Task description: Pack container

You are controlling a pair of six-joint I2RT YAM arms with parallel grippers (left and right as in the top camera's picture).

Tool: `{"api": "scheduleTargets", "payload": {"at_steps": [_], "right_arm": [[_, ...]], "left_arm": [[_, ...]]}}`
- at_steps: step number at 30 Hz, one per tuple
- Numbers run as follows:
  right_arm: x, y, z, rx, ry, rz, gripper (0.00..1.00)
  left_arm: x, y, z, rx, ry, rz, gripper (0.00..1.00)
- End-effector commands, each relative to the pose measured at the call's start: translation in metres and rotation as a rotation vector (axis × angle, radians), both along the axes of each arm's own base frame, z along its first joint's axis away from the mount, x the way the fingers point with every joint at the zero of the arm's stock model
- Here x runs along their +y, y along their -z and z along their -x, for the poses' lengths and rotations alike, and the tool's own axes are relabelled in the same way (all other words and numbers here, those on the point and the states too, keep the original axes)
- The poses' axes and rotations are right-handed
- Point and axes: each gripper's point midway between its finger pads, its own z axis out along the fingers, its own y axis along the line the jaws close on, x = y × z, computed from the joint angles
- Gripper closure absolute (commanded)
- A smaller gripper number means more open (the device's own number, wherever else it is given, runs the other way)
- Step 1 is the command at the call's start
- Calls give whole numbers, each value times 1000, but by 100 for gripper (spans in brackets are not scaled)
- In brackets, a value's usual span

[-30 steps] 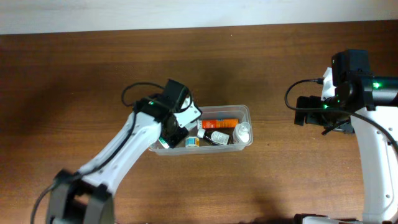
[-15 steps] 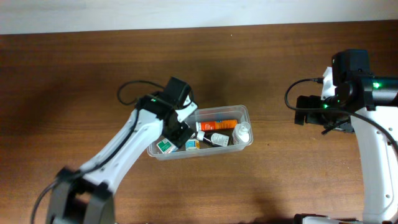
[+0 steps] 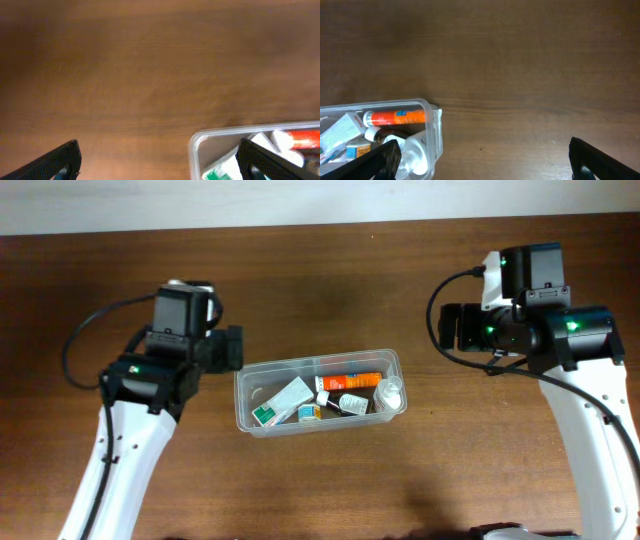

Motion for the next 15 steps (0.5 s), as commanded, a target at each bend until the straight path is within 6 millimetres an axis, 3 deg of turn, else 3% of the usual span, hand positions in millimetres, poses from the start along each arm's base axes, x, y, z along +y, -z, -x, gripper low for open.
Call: {"api": "scheduleTargets", "payload": {"at_steps": [1,6,10,12,15], "right_arm": [[2,-6,10,-2,-6,-10,0],[-1,-48,39,-132,-3,-15,0],[-11,-88,80,-303,23,4,0],[-18,-94,103,-368,49,17,1],[-32,-85,141,-448,130,19,1]], "left_arm": [[11,1,7,24,-64,50,0],[9,-40,23,-102,1,69,0],[13,-76,57,-249,21,90,0],[13,-86,78,-321,49,103,0],[16,-88,110,-416,54,126,0]]}}
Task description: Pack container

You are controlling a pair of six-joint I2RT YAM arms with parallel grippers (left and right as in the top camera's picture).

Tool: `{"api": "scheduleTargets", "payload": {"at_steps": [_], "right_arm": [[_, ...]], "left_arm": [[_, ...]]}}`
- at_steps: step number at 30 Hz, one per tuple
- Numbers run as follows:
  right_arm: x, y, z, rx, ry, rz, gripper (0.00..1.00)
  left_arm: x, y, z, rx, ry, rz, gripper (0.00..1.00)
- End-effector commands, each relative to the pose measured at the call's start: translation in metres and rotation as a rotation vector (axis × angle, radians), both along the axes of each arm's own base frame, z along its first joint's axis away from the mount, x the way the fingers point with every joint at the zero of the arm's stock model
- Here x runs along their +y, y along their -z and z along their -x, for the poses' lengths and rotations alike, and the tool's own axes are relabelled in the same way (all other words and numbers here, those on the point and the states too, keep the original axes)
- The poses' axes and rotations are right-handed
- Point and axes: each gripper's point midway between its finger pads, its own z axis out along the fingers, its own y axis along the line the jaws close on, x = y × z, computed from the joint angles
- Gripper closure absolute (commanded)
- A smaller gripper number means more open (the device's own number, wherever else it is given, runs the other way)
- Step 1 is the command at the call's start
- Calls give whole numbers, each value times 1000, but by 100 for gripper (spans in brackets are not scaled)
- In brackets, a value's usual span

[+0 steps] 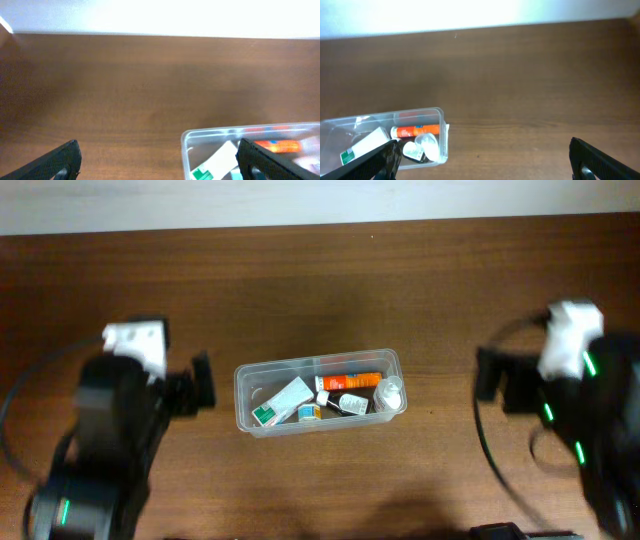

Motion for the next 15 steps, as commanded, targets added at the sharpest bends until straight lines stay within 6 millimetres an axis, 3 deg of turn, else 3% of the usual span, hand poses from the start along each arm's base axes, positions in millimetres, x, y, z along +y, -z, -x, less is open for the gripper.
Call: {"api": "scheduleTargets", "payload": {"at_steps": [1,4,10,15], "right_arm": [[-18,23,45,-58,102,2,1],[-20,45,73,-99,102,-4,2],[-23,79,109,-128,101,-8,2],[-24,85,120,-128,102,-7,2]], "left_arm": [[2,10,40,-78,32,14,0],[5,19,59,-123,32,20,0],[8,30,83,-122,32,20,0],[10,52,95,-22,32,5,0]]}}
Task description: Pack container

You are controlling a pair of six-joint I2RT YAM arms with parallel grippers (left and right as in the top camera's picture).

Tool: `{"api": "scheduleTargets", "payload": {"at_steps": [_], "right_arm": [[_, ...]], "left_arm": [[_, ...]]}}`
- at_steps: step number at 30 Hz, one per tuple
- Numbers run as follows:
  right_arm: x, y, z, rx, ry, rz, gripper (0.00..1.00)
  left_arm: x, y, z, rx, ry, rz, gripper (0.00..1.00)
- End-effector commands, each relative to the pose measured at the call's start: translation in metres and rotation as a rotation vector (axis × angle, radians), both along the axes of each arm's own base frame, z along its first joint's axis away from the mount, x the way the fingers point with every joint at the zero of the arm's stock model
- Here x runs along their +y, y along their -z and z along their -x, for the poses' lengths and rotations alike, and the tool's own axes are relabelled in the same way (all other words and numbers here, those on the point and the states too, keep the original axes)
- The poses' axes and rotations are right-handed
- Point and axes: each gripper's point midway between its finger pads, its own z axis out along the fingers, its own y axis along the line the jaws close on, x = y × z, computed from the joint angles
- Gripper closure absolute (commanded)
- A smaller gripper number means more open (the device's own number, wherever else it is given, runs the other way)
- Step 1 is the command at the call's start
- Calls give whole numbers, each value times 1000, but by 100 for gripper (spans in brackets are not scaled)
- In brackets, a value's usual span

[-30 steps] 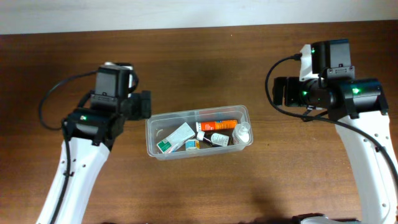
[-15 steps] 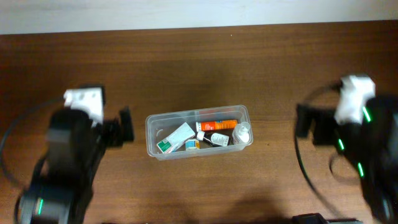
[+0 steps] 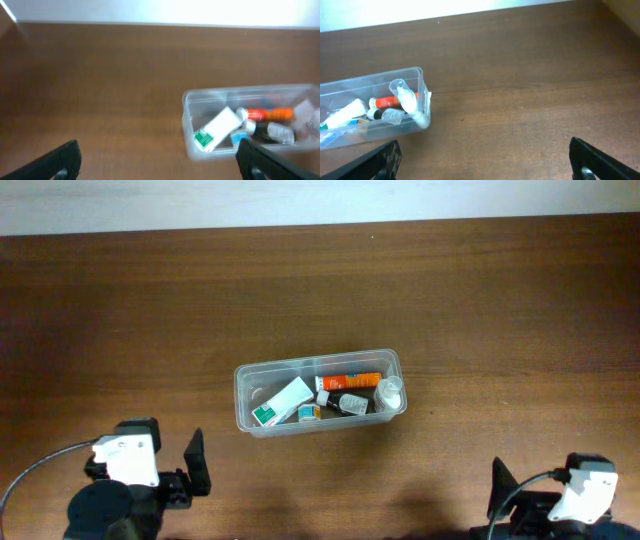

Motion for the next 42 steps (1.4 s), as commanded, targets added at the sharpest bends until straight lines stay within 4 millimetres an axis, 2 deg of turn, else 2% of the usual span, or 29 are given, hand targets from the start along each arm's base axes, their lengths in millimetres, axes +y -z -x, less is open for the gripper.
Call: {"api": "scheduleTargets", "payload": {"at_steps": [1,8,13,17,20,26,33,35,37,42], "right_arm": [[-2,0,1,-12,17,-4,2],[-2,0,1,-12,17,-4,2],[-3,0,1,-13,17,-3,2],[-1,4,-10,-62,12,-6,2],[-1,16,-27,-120,8,11,2],[-3,58,-72,-243,35,13,2],[13,84,-116,-386,-115,160,2],[11,94,-122,-406,-108,171,2],[11,116,-125,-372,-113,167,2],[11,114,-126,-385,-111,169,2]], "left_arm": [[0,13,8,54,15,-17,0],[3,40,28,193,14,-37,0],[3,40,28,192,15,-37,0],[3,40,28,192,15,-37,0],[3,40,28,192,15,-37,0],[3,40,28,192,15,-37,0],[3,40,28,192,15,-37,0],[3,40,28,192,15,-37,0],[3,40,28,192,15,-37,0],[3,40,28,192,15,-37,0]]}}
